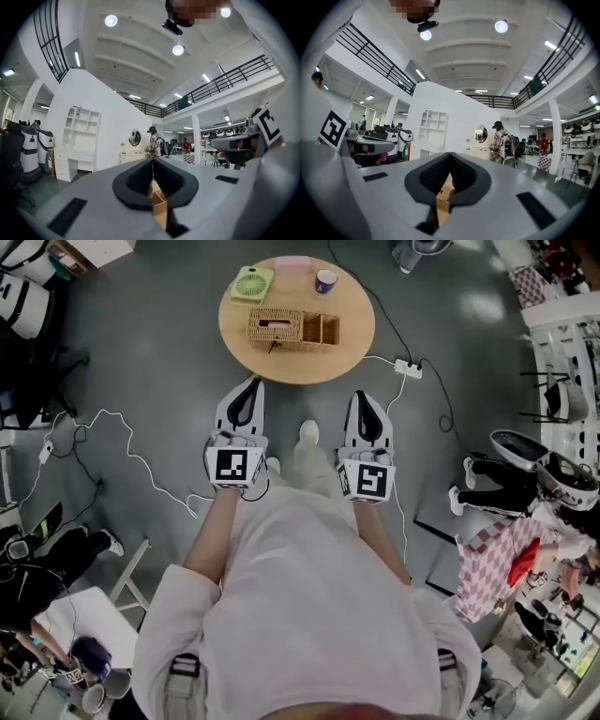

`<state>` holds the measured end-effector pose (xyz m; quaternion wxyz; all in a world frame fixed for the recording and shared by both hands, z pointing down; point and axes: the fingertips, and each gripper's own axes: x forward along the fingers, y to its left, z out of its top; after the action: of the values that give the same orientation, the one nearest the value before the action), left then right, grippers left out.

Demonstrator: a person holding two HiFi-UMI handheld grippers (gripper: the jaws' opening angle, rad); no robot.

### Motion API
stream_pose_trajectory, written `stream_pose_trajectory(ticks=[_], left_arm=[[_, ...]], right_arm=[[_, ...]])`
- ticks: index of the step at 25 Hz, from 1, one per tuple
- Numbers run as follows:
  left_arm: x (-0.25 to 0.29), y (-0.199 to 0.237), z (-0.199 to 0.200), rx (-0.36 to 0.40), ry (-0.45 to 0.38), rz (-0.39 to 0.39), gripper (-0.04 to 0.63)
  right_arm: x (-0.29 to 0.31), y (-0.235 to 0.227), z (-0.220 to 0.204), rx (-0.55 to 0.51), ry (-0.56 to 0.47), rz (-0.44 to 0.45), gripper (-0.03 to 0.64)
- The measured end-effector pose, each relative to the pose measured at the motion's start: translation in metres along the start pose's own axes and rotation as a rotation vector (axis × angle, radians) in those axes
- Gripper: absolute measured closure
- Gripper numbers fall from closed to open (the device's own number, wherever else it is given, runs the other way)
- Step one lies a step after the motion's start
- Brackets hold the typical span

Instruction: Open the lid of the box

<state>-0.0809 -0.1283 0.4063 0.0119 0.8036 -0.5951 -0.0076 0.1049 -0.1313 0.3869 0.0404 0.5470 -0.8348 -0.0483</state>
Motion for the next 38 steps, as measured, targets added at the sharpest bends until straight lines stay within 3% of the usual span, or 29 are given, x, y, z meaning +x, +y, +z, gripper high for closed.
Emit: stream_pose_trajectory(ticks=[9,13,16,19,23,27,31,36,37,38], left_arm=[[0.097,0.006,-0.02,0.023,-0.02,0.067,0.551],[0.122,0.008,-0.032,-0.018,-0.064,0.055,0.427],[0.138,0.012,-0.066,-0.026,-0.023,0.042,0.332],[0.15,0.021,-0.117,-0.015,0.032,0.079,0.319],[0.155,0.037,-0.194,0.001,0.056,0.135,0.322],[0.167,0.052,-0.28,0.011,0.095,0.141,0.331],[0.185,0.067,-0.331,0.015,0.12,0.164,0.359],[0.193,0.072,-0.357,0.039,0.164,0.201,0.469],[0.194,0.072,-0.356,0.049,0.169,0.208,0.574],[0.194,0.071,-0.356,0.054,0.176,0.214,0.581]], right_arm=[[0.105,-0.069,-0.011,0.011,-0.03,0.14,0.632],[0.136,-0.088,-0.015,-0.003,-0.033,0.212,0.632],[0.152,-0.095,-0.031,0.004,-0.007,0.241,0.632],[0.163,-0.098,-0.051,0.009,0.009,0.252,0.632],[0.17,-0.089,-0.095,0.003,0.004,0.262,0.632],[0.182,-0.077,-0.149,0.007,0.012,0.266,0.632],[0.178,-0.065,-0.19,-0.001,0.027,0.274,0.632],[0.164,-0.064,-0.206,-0.011,0.064,0.275,0.632],[0.164,-0.066,-0.206,-0.015,0.068,0.273,0.632],[0.164,-0.068,-0.206,-0.016,0.073,0.271,0.632]])
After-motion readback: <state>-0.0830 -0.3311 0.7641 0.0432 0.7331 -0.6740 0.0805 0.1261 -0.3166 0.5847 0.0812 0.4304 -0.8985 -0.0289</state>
